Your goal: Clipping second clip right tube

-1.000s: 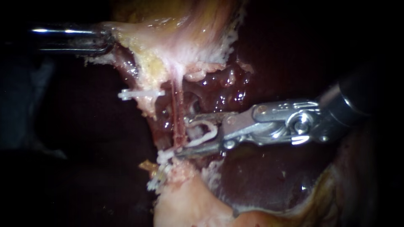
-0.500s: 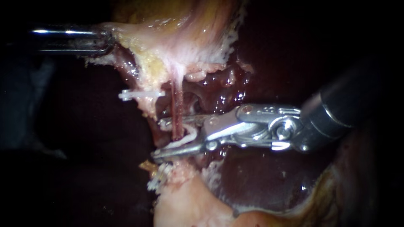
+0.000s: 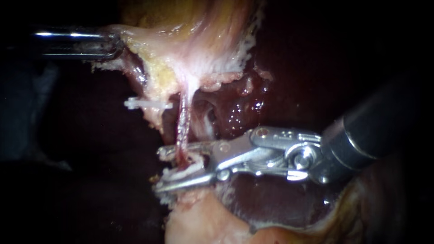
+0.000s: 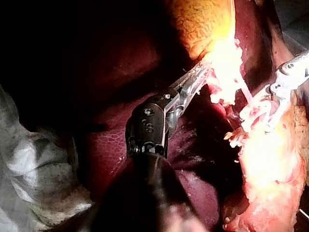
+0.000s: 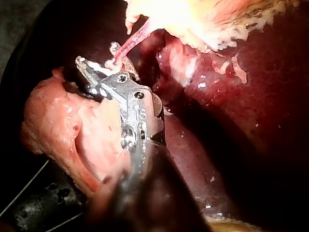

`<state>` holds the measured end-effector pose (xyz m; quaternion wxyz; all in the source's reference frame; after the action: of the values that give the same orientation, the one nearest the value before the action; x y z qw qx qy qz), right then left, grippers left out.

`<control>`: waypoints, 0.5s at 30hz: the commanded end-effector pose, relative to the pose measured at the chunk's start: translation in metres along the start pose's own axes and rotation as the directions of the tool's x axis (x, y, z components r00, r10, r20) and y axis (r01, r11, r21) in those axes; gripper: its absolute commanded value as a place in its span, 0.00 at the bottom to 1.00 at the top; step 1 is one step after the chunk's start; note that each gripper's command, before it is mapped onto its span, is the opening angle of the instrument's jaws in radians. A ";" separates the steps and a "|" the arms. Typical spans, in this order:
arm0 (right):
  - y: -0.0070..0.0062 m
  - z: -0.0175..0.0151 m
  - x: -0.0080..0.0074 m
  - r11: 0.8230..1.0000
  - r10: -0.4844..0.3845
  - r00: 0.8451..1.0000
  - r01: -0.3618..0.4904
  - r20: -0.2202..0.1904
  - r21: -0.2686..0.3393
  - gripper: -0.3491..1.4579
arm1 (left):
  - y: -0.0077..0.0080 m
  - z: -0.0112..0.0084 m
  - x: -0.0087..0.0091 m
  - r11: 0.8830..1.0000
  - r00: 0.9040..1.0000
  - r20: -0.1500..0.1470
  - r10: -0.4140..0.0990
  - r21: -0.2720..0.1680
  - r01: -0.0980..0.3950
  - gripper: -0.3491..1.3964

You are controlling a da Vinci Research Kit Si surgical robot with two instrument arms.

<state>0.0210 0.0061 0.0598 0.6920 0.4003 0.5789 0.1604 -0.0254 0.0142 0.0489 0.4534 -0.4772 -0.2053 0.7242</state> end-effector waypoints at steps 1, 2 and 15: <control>-0.0003 0.0001 0.0001 1.000 0.001 1.000 -0.001 0.001 0.010 0.44 | 0.0000 0.0000 0.0000 1.000 1.000 0.000 0.000 0.000 0.000 0.00; -0.0005 0.0002 0.0001 1.000 -0.001 1.000 0.001 0.000 0.017 0.44 | 0.0000 0.0000 0.0000 1.000 1.000 0.000 0.000 0.000 0.000 0.00; -0.0012 0.0005 0.0003 0.999 0.000 1.000 0.000 0.000 0.040 0.41 | 0.0000 0.0000 0.0000 1.000 1.000 0.001 0.000 -0.002 0.000 0.00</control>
<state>0.0213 0.0054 0.0587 0.6836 0.4147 0.5820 0.1481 -0.0254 0.0142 0.0489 0.4528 -0.4775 -0.2062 0.7242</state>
